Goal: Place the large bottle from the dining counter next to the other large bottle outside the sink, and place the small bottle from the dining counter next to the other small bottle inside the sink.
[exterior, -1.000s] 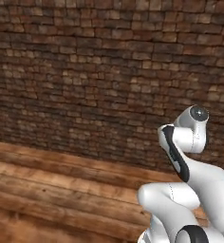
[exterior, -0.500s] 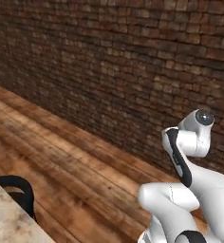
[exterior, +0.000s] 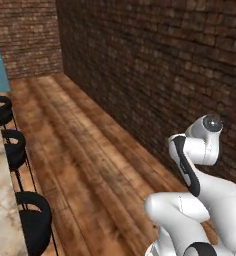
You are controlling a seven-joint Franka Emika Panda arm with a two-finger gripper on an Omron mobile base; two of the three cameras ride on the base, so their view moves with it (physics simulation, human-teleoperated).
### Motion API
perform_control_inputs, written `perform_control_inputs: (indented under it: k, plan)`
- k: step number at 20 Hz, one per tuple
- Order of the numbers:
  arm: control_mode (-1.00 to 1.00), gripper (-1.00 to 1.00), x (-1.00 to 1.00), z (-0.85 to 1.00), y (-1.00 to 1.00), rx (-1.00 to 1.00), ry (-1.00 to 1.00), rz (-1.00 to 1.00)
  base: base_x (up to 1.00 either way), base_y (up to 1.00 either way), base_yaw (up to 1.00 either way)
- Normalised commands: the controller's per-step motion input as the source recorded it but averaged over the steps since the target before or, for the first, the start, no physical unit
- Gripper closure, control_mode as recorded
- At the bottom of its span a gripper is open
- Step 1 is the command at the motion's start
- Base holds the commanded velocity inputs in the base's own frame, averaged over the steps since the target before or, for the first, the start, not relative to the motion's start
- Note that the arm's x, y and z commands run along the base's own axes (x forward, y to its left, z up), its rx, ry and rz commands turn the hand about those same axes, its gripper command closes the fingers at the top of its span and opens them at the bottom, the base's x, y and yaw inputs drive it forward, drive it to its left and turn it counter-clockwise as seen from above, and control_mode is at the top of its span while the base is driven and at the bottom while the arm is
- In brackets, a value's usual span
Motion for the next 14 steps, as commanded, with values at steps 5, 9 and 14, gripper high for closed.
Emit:
perform_control_inputs:
  k: [5, 9, 14]
  plan:
    - [1.0, -1.0, 0.0, 0.0, 0.0, 0.0, 0.0, 0.0, 1.0, -0.38, 0.56]
    - [1.0, -1.0, 0.0, 0.0, 0.0, 0.0, 0.0, 0.0, 1.0, -0.37, 0.54]
    - [1.0, -1.0, 0.0, 0.0, 0.0, 0.0, 0.0, 0.0, 1.0, -0.44, 0.58]
